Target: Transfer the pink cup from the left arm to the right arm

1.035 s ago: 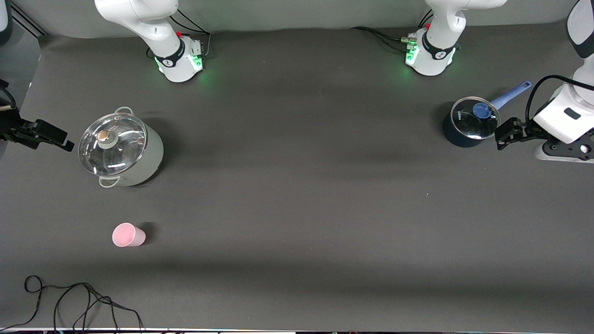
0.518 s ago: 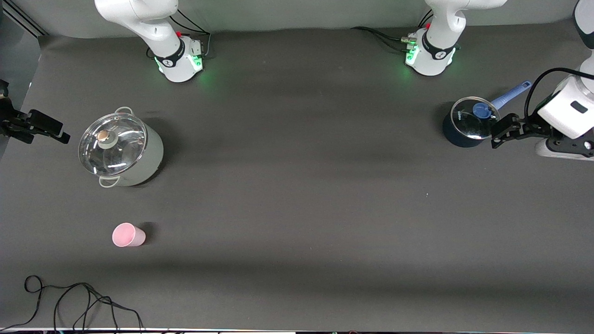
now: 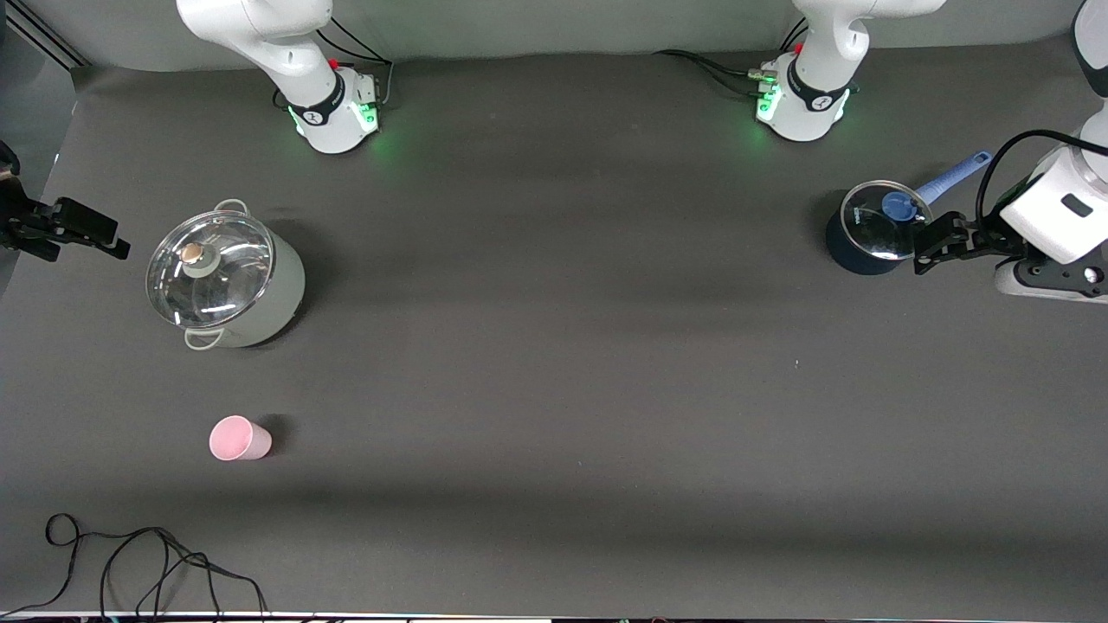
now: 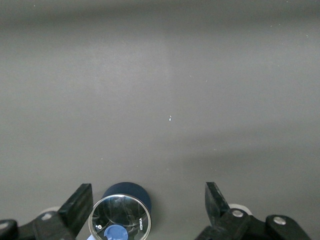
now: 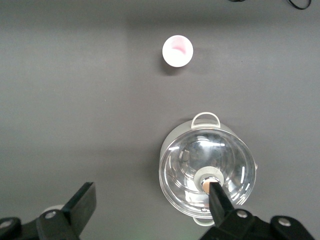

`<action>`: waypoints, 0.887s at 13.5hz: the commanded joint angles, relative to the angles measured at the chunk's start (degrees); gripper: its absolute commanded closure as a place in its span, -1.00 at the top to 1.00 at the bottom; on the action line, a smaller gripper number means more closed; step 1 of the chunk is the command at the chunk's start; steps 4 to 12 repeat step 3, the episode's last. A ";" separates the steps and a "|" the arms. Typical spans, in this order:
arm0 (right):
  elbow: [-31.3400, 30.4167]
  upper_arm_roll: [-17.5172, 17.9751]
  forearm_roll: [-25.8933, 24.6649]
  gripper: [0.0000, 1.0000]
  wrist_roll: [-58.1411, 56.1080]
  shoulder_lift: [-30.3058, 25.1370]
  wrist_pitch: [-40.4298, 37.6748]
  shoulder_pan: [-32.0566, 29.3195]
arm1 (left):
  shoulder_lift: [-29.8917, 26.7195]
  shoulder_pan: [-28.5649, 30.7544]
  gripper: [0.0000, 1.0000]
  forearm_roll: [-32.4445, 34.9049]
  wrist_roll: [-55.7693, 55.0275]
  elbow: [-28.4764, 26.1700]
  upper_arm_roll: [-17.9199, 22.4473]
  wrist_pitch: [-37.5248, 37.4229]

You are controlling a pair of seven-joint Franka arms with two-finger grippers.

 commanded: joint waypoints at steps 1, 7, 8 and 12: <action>0.50 -0.09 -1.29 0.99 -1.90 -0.60 -1.49 0.21 | 0.77 -0.05 1.00 -0.64 -0.50 1.59 0.01 -0.64; 0.50 -0.09 -1.29 0.99 -1.90 -0.60 -1.49 0.38 | 1.12 -0.32 1.00 -0.64 -0.59 1.50 0.01 -0.47; 0.50 -0.09 -1.29 0.99 -1.90 -0.60 -1.49 0.38 | 1.12 -0.32 1.00 -0.64 -0.59 1.50 0.01 -0.47; 0.50 -0.09 -1.29 0.99 -1.90 -0.60 -1.49 0.38 | 1.12 -0.32 1.00 -0.64 -0.59 1.50 0.01 -0.47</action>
